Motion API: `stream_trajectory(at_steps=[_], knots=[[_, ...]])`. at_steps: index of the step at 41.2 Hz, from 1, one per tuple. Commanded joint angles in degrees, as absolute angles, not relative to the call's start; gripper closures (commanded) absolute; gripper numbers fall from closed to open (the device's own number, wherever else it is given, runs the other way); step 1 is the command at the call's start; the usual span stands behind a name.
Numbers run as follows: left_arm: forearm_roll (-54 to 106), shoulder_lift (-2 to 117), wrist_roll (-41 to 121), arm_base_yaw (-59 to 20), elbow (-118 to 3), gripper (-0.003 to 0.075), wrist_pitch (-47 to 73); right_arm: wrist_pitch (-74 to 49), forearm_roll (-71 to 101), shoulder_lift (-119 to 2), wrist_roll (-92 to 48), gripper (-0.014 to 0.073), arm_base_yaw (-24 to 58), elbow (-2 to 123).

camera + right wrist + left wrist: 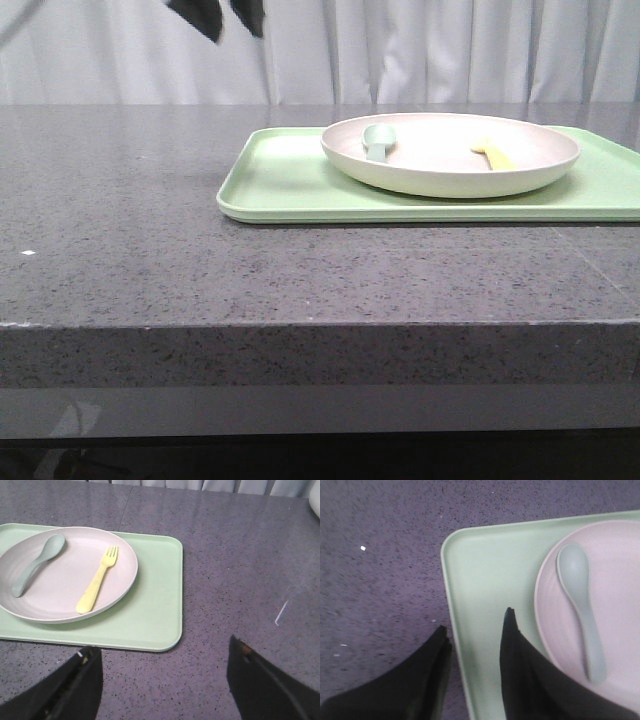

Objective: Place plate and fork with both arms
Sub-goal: 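Raise the left gripper away from the plate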

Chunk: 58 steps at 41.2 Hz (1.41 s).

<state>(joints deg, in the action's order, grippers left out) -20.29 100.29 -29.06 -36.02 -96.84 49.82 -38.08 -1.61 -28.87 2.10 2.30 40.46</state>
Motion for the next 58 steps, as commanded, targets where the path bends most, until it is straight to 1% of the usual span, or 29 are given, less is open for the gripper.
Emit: stream_trajectory(at_steps=[1,6,10,17,23,30,35,43,50,58], knots=[[-16.7,93.1,-15.9,-33.7,-98.8,0.0472,52.2,-33.8,-2.2,-29.6,2.2,0.0051,1.9,42.2],[-2.6,86.9,-5.5,-30.0,-96.3,0.0472,51.1,-33.8,-2.2,-29.6,2.2,0.0051,1.9,42.2],[7.2,80.4,2.9,-28.1,-90.2,0.0472,47.6,-33.8,-2.2,-29.6,2.2,0.0051,1.9,42.2],[8.3,68.4,5.1,-27.2,-79.5,0.0472,42.9,-33.8,-2.2,-29.6,2.2,0.0051,1.9,42.2],[10.6,59.2,6.8,-26.2,-69.9,0.0472,42.5,-33.7,-2.2,-29.6,2.2,0.0051,1.9,42.2],[19.6,48.9,14.9,-23.4,-60.7,0.0472,42.2,-33.7,-2.2,-29.6,2.2,0.0051,1.9,42.2],[22.5,43.4,16.2,-21.8,-55.5,0.0472,42.6,-33.7,-2.2,-29.6,2.2,0.0051,1.9,42.2],[25.0,37.9,16.2,-21.8,-49.1,0.0482,42.9,-33.7,-1.9,-29.6,2.2,0.0051,1.9,42.1],[24.7,37.0,16.2,-21.8,-47.7,0.0482,42.7,-35.3,1.0,-29.8,2.2,0.0051,1.9,42.2],[24.6,37.0,16.2,-21.8,-47.4,0.0482,42.7,-44.8,7.2,-34.4,0.7,0.0053,2.5,49.4]])
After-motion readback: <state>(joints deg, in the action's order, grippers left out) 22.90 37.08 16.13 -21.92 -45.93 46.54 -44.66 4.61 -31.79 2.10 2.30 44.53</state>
